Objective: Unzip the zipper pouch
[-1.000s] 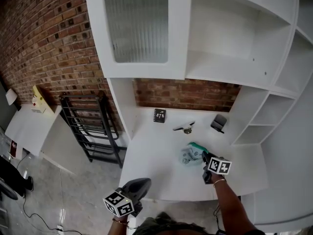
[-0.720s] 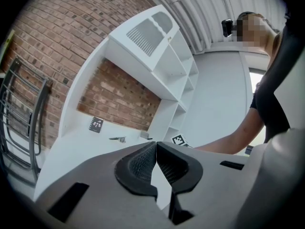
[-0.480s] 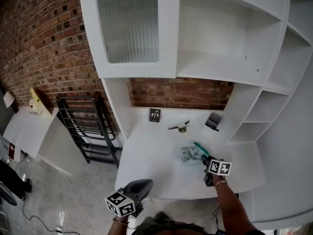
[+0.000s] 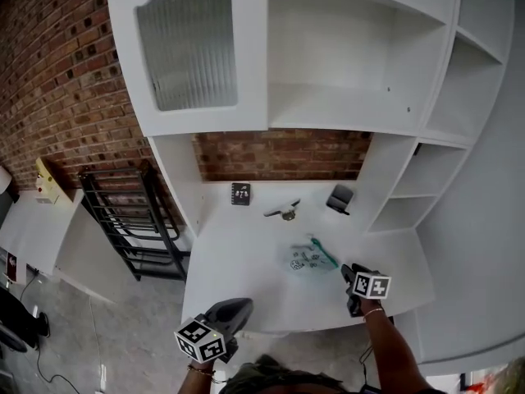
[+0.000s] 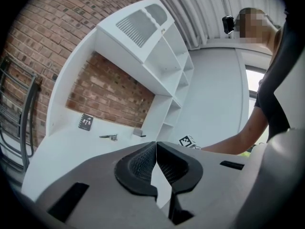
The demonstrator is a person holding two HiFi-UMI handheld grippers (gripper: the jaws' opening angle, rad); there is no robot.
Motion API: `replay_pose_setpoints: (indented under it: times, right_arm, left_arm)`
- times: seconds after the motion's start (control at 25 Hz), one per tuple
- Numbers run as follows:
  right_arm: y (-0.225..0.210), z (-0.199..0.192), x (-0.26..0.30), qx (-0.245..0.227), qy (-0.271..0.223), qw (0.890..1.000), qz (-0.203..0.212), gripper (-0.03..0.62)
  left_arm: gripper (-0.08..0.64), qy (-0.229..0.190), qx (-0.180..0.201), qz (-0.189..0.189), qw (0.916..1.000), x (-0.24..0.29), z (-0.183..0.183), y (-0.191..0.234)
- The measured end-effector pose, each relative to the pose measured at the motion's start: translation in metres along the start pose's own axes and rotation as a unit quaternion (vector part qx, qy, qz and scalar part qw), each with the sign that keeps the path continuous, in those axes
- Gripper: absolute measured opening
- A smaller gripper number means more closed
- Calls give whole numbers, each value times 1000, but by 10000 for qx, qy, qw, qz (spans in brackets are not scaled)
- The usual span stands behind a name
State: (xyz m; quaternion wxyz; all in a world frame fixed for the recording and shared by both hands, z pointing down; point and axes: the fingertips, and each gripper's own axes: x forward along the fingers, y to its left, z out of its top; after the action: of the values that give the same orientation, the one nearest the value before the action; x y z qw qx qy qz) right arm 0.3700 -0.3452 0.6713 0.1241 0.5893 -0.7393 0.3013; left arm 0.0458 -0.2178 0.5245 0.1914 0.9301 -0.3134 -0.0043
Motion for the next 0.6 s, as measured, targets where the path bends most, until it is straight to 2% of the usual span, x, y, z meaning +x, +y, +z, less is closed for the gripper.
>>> replay_pose_setpoints:
  times: [0.12,0.32,0.44,0.6]
  right_arm:
    - [2,9,-26,-37,-283,9996,81,149]
    - [14,30,-70,-625,-720,9954,88,149]
    - [33,45,-97,-735,-1131,9907,190,147]
    - [70,67,-141,-824,-1860,9787,294,144]
  left_arm:
    - [5,-120,-4,214,9997,4,3,3]
    - [5,-322,-68,400,9987,7,13,2]
    - [5,-442,94,438,9980,8,25,-3]
    - [5,-520,343,542,9966,13,40,-7]
